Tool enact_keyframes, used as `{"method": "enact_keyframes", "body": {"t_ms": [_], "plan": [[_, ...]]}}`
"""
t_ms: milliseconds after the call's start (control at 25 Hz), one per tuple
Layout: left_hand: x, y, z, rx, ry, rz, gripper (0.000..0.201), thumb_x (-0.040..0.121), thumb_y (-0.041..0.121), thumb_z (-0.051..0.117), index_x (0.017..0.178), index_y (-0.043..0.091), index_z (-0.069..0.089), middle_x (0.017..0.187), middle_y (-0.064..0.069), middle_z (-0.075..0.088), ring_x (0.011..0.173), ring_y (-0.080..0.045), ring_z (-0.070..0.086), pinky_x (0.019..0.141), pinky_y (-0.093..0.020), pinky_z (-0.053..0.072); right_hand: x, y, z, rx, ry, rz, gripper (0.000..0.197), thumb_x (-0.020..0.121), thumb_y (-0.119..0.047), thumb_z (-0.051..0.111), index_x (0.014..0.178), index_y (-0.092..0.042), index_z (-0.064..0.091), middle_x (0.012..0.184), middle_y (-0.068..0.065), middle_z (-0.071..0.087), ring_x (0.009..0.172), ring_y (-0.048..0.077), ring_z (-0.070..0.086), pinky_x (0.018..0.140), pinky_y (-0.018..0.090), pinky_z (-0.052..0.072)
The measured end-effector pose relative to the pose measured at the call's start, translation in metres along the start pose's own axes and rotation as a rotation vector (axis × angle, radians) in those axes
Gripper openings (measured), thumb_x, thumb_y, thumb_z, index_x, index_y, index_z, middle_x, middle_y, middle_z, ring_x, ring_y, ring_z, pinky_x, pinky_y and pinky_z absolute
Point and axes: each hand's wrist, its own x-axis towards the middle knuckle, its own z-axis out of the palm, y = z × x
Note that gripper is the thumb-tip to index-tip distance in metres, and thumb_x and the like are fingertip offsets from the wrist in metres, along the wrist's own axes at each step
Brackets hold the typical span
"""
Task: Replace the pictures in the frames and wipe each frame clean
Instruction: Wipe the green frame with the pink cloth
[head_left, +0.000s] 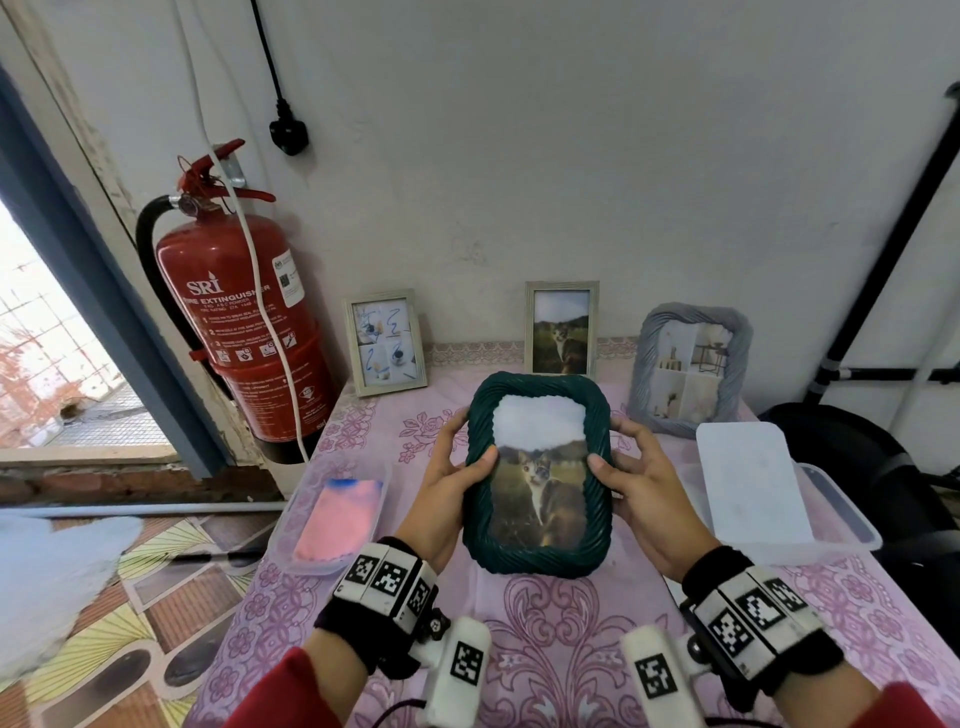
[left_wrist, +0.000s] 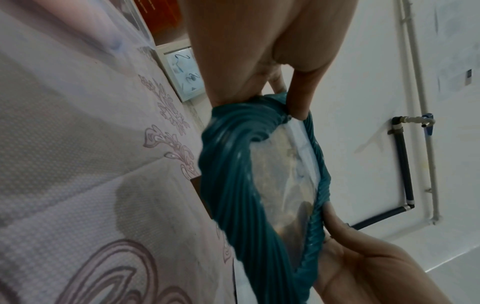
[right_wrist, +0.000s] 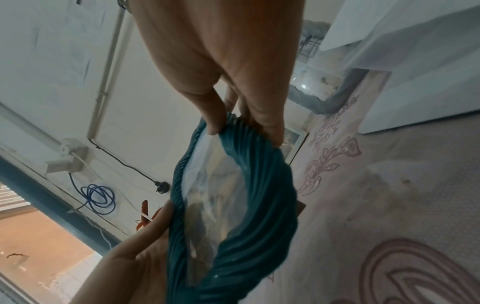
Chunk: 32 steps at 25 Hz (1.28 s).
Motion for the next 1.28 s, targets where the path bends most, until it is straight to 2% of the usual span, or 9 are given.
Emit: {"method": "enact_keyframes", "body": {"t_ms": [160, 320, 480, 560, 760, 960, 1080, 1160, 1280], "plan": [[0.014, 0.007, -0.002, 0.062, 0.014, 0.041, 0.049, 0.09, 0.005, 0.055, 0.129, 0.033, 0.047, 0.106, -0.013, 0.07, 0.089, -0.019, 0.07, 0.068, -0.025, 0.056, 0.014, -0.002, 0.006, -0.01, 0.041, -0.034, 0.037, 0.091, 0.004, 0.051, 0.12, -0.018, 0.046, 0.085, 0.004, 0.071, 0.065, 0.008, 0.069, 0.054, 0.02, 0.054], [0.036, 0.017, -0.009, 0.049, 0.042, 0.061, 0.042, 0.091, 0.009, 0.054, 0.126, 0.032, 0.052, 0.107, -0.008, 0.07, 0.089, -0.016, 0.07, 0.068, -0.026, 0.057, 0.037, -0.003, 0.02, -0.024, 0.08, -0.044, 0.036, 0.091, 0.004, 0.05, 0.12, -0.017, 0.046, 0.084, 0.006, 0.069, 0.064, 0.008, 0.068, 0.053, 0.02, 0.053], [0.062, 0.023, -0.023, 0.021, 0.08, 0.064, 0.042, 0.091, 0.007, 0.053, 0.124, 0.034, 0.053, 0.1, -0.005, 0.073, 0.087, -0.017, 0.07, 0.068, -0.028, 0.058, 0.064, -0.001, 0.035, -0.151, 0.121, -0.086, 0.043, 0.09, -0.001, 0.055, 0.129, -0.017, 0.046, 0.107, 0.018, 0.061, 0.091, 0.025, 0.063, 0.078, 0.037, 0.055], [0.077, 0.024, -0.03, -0.016, 0.106, 0.061, 0.043, 0.092, 0.004, 0.051, 0.124, 0.032, 0.052, 0.101, -0.004, 0.072, 0.089, -0.018, 0.069, 0.072, -0.031, 0.059, 0.08, 0.001, 0.042, -0.253, 0.102, -0.116, 0.052, 0.089, 0.001, 0.056, 0.135, -0.02, 0.044, 0.118, 0.015, 0.056, 0.105, 0.028, 0.059, 0.089, 0.042, 0.054], [0.116, 0.024, -0.049, -0.049, 0.136, 0.049, 0.042, 0.092, 0.0, 0.049, 0.115, 0.034, 0.056, 0.105, -0.006, 0.07, 0.089, -0.019, 0.069, 0.069, -0.031, 0.059, 0.122, 0.004, 0.049, -0.528, 0.044, -0.158, 0.071, 0.082, 0.006, 0.06, 0.142, -0.02, 0.033, 0.121, 0.008, 0.053, 0.113, 0.029, 0.054, 0.099, 0.044, 0.047], [0.155, 0.028, -0.067, -0.049, 0.148, 0.025, 0.044, 0.092, -0.003, 0.046, 0.112, 0.034, 0.055, 0.098, -0.004, 0.073, 0.084, -0.017, 0.071, 0.064, -0.03, 0.058, 0.165, 0.009, 0.05, -0.595, 0.021, -0.194, 0.074, 0.079, 0.007, 0.066, 0.142, -0.015, 0.034, 0.121, 0.014, 0.056, 0.103, 0.019, 0.054, 0.092, 0.035, 0.051], [0.172, 0.029, -0.075, -0.032, 0.153, 0.012, 0.045, 0.092, -0.004, 0.046, 0.112, 0.035, 0.055, 0.104, -0.005, 0.07, 0.087, -0.018, 0.069, 0.067, -0.03, 0.058, 0.189, 0.015, 0.051, -0.591, 0.016, -0.206, 0.075, 0.077, 0.008, 0.067, 0.141, -0.016, 0.035, 0.12, 0.014, 0.055, 0.086, 0.009, 0.054, 0.07, 0.009, 0.05], [0.181, 0.029, -0.079, -0.032, 0.156, 0.016, 0.045, 0.092, -0.004, 0.045, 0.117, 0.032, 0.053, 0.103, -0.005, 0.07, 0.086, -0.018, 0.069, 0.067, -0.029, 0.058, 0.201, 0.02, 0.051, -0.57, 0.022, -0.213, 0.075, 0.076, 0.01, 0.067, 0.14, -0.016, 0.037, 0.111, 0.009, 0.056, 0.075, 0.003, 0.055, 0.06, 0.005, 0.048], [0.193, 0.032, -0.087, -0.028, 0.156, 0.027, 0.046, 0.093, -0.004, 0.044, 0.121, 0.031, 0.051, 0.1, -0.004, 0.071, 0.083, -0.016, 0.07, 0.066, -0.03, 0.058, 0.214, 0.025, 0.054, -0.567, 0.023, -0.234, 0.075, 0.076, 0.009, 0.068, 0.14, -0.019, 0.039, 0.088, -0.009, 0.054, 0.07, 0.002, 0.056, 0.061, 0.008, 0.05]]}}
